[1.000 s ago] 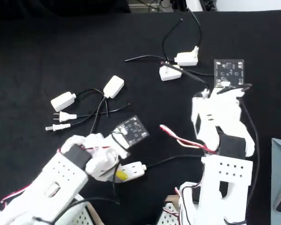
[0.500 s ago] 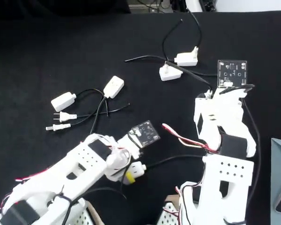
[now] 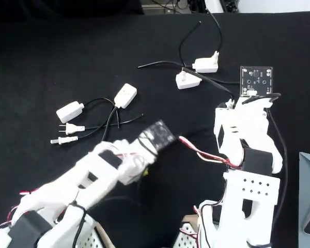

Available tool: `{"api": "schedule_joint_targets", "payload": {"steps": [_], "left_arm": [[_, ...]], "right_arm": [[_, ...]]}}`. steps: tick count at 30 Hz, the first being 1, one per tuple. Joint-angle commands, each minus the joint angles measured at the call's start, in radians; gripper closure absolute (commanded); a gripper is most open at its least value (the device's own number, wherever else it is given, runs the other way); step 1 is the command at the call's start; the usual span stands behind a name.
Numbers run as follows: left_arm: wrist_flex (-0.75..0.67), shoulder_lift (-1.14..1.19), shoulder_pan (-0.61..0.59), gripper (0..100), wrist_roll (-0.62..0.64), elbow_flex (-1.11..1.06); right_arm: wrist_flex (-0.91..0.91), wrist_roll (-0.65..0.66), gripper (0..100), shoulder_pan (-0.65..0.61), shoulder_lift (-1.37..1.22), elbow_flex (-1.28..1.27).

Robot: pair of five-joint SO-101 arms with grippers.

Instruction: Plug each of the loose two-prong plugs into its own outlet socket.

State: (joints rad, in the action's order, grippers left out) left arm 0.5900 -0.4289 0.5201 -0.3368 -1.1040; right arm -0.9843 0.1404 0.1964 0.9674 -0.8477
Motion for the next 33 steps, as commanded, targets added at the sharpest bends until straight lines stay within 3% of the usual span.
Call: {"api": "schedule_joint_targets", "payload": {"steps": [1, 7, 11, 17, 23, 28, 33], "left_arm": [[-0.029, 0.015, -0.090, 95, 0.006, 0.093], [-0.025, 0.046, -0.116, 73, 0.014, 0.096], [0.020, 0.006, -0.120, 73, 0.006, 0.101], [0.244, -0.170, -0.153, 73, 0.012, 0.153], [0.400, -0.428, -0.369, 73, 0.014, 0.145], [0.413, -0.652, -0.555, 73, 0.068, 0.061], [0.414, -0.836, -0.628, 73, 0.127, -0.068]], "right_arm": [[0.000, 0.006, 98.6, 0.006, 0.004, 0.002], [0.000, 0.006, 98.6, 0.005, 0.004, 0.002], [0.000, 0.006, 98.6, 0.005, 0.002, 0.002], [0.006, 0.006, 98.5, -0.049, -0.001, -0.018], [0.006, 0.032, 98.5, -0.126, -0.004, -0.025], [0.006, 0.034, 98.5, -0.241, -0.004, -0.061], [0.006, 0.035, 98.5, -0.374, -0.004, -0.088]]}}
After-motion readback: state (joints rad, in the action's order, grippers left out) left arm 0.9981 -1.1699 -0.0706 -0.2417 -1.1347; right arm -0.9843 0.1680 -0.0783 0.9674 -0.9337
